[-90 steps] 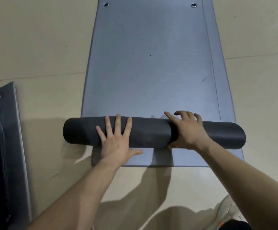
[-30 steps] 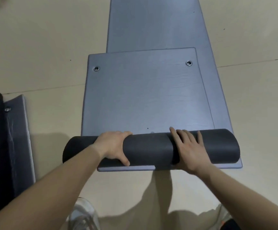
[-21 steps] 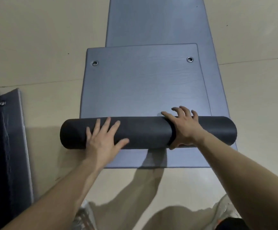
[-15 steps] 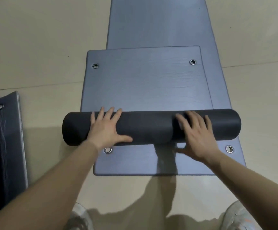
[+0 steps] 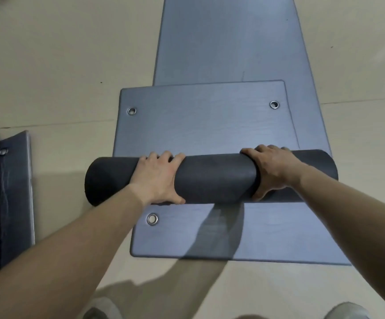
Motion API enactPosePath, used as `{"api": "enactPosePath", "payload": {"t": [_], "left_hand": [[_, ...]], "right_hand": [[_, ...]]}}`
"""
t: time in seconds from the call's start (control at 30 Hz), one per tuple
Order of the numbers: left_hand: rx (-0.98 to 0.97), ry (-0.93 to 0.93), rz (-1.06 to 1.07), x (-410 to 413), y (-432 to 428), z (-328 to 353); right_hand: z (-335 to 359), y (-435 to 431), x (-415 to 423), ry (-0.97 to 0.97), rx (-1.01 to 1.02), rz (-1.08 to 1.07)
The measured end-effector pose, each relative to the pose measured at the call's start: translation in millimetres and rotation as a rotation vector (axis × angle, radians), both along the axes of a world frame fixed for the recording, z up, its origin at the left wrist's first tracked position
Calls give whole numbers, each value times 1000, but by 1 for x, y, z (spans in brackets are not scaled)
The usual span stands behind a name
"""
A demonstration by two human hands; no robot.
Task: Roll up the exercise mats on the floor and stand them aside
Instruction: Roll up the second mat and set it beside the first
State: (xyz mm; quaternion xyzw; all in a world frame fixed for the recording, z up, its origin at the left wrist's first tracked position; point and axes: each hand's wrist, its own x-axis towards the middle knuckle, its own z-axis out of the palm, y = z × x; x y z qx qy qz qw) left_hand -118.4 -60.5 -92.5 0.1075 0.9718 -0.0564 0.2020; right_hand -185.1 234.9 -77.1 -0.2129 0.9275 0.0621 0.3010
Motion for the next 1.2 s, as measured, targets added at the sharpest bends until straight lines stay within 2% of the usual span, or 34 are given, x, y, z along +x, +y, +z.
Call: {"api": "enactPosePath", "payload": {"t": [0.1, 0.17, 0.27, 0.37, 0.43, 0.5, 0.53, 0.6, 0.63, 0.7, 0.8, 0.9, 1.0, 1.07, 1.2], "left_hand": [[11, -145, 1, 50, -1, 11], [26, -205, -15, 71, -2, 16], [111, -359, 44, 63, -5, 24], [190, -476, 130, 40, -9, 33], [150, -309, 201, 44, -7, 39], [58, -57, 216, 68, 1, 41], [25, -27, 193, 83, 8, 40], [-27, -86, 148, 98, 18, 30], [-43, -88, 144, 91, 19, 23], [5, -68, 189, 51, 14, 13], [108, -105, 188, -20, 0, 15], [111, 4, 134, -31, 1, 8], [-31, 131, 50, -24, 2, -11], [-22, 171, 31, -49, -4, -17], [4, 138, -9, -81, -12, -10]], "right_hand": [[8, -1, 47, -141, 24, -9], [10, 0, 86, -162, -29, -76], [0, -5, 152, -1, -112, -196], [-20, -11, 185, 138, -78, -125], [-22, -13, 160, 182, -108, -126], [-10, -17, 111, 135, -144, -111], [-3, -20, 86, 91, -155, -105], [7, -24, 59, 56, -141, -81], [6, -26, 55, 101, -136, -71], [0, -30, 66, 226, -125, -63], [-26, -29, 83, 315, -32, -18], [-31, -31, 25, 340, -65, -40], [-19, -33, -31, 253, -107, 8], [-23, -28, -35, 310, -68, 21], [-32, -25, -31, 400, -44, 53]]}}
